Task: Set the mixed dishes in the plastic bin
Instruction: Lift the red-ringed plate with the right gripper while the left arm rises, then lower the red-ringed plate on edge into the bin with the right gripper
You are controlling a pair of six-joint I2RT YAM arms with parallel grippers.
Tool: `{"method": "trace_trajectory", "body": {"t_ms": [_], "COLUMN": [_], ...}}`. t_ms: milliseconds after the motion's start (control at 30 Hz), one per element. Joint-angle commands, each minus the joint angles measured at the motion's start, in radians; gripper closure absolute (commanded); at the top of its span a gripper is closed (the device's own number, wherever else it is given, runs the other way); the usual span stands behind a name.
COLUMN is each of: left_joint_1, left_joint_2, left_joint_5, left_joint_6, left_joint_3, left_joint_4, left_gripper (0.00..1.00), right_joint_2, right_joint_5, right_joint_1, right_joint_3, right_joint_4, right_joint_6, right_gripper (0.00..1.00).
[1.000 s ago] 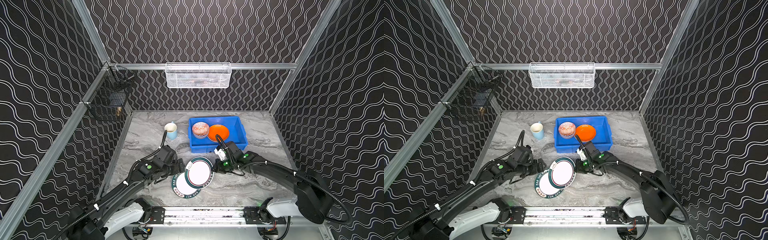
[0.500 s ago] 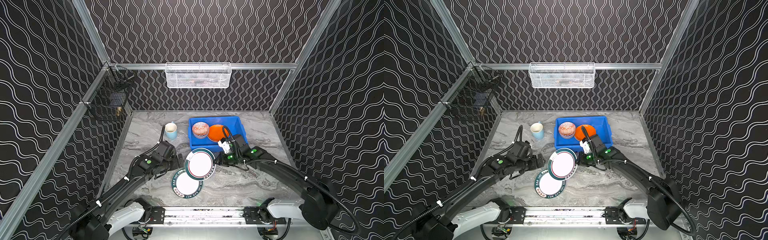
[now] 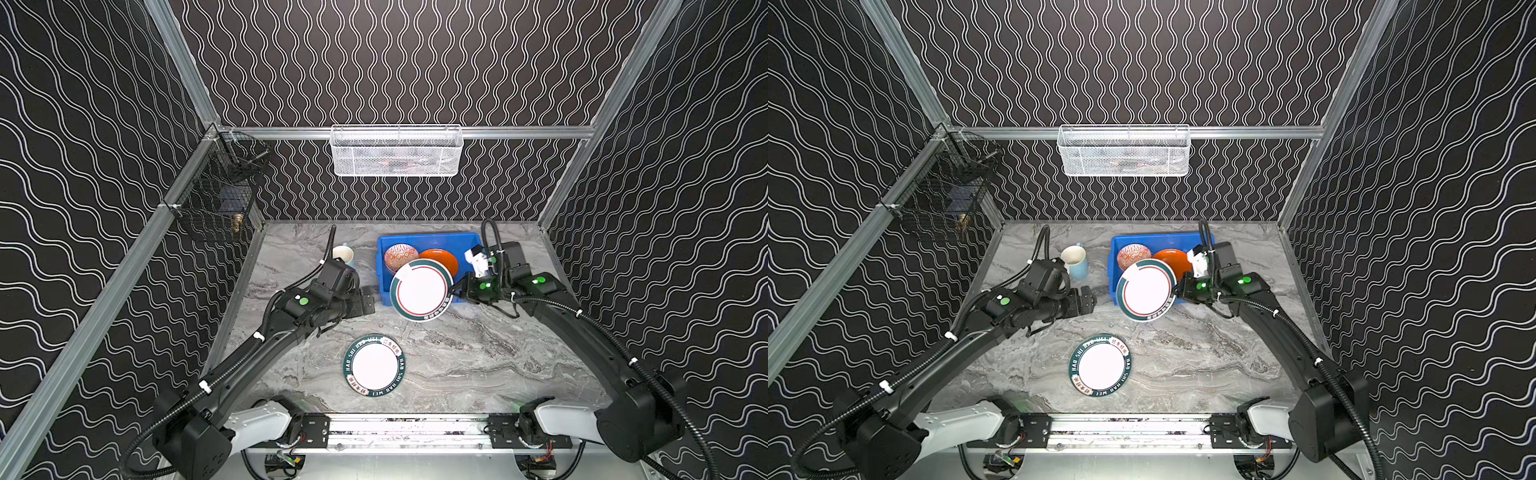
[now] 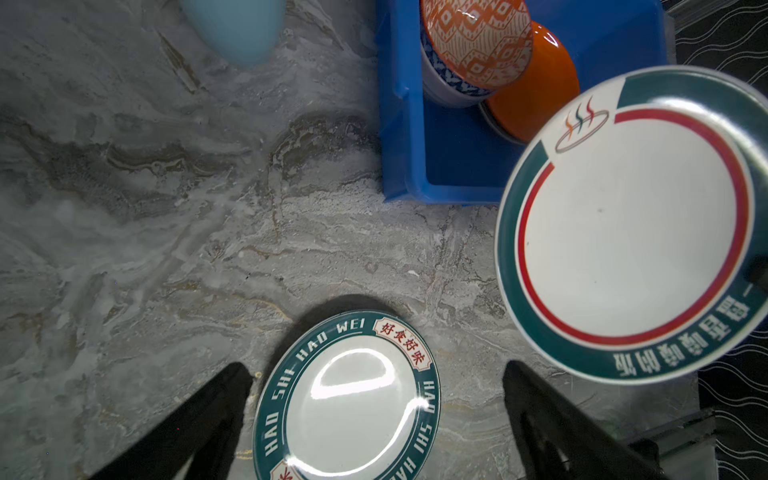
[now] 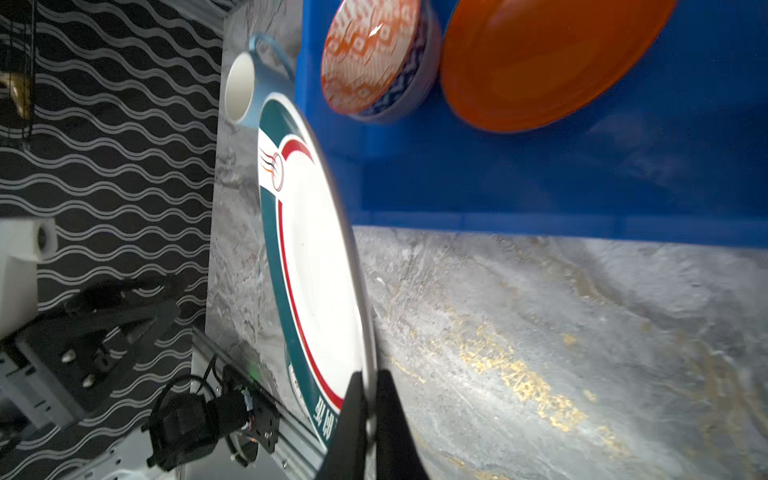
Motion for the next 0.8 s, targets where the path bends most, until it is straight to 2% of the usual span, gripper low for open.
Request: {"method": "trace_trajectory", "body": {"t_ms": [0, 367, 767], "left_joint_1": [0.001, 0.008, 0.065], "left_joint_2": [0.046, 0.236, 0.312], "left_joint_5": [0.014, 0.077, 0.179], "left_joint_6": [0.05, 0.12, 0.161], "left_joint_3": [0.051, 0.223, 0.234], "left_joint_4": [0.029, 0.06, 0.123], "left_gripper": [0.01, 0.01, 0.01], "right_joint_2": [0.022, 0.176, 0.381], "right_joint_5": [-0.053, -0.098, -0.041], "right_joint_1": [-0.062, -0.29, -0.324], "right_joint_3": [0.044, 0.126, 0.239], "right_joint_4": [0.007, 0.09, 0.115], "right_joint_6": [-0.041, -0.026, -0.012], "right_gripper": [1.0, 1.0, 1.0]}}
